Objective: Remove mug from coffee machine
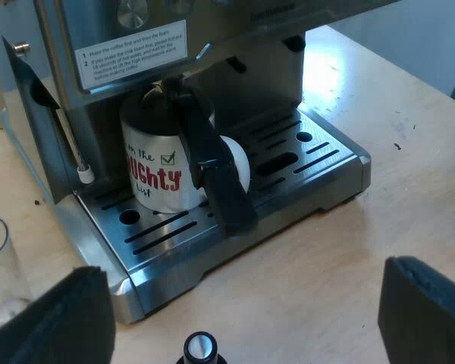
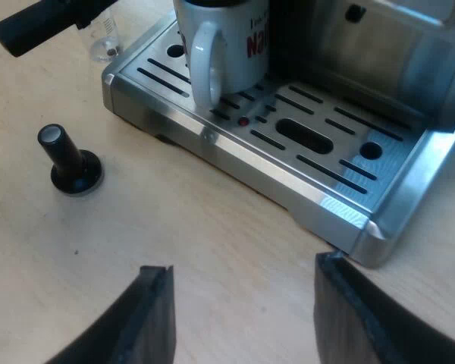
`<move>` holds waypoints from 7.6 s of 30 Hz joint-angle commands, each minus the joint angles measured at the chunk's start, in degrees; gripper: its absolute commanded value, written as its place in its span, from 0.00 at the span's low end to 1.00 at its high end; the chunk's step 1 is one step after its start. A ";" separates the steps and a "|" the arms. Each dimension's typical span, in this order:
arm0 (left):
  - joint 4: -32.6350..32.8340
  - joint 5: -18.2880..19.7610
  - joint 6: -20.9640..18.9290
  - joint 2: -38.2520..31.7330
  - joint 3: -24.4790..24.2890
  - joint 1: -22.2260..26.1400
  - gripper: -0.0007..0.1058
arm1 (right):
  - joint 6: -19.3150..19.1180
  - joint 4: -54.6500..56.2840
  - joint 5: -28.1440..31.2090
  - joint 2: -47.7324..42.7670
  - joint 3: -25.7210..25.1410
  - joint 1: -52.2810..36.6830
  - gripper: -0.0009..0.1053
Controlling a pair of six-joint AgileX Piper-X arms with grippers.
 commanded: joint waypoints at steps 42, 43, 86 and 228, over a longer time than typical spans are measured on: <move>0.79 0.37 0.11 -0.06 -0.46 -0.21 0.69 | 20.20 -46.20 18.56 38.95 5.47 17.35 0.56; 0.79 0.37 0.11 -0.06 -0.46 -0.21 0.69 | 20.20 -48.45 19.35 39.37 6.28 17.35 0.56; 0.79 0.37 0.11 -0.06 -0.46 -0.21 0.69 | 12.04 -94.75 25.15 63.22 9.34 13.75 0.56; -3.98 13.65 -2.12 5.40 -0.05 -15.82 0.69 | 16.76 -38.71 60.49 -8.18 37.10 15.49 0.01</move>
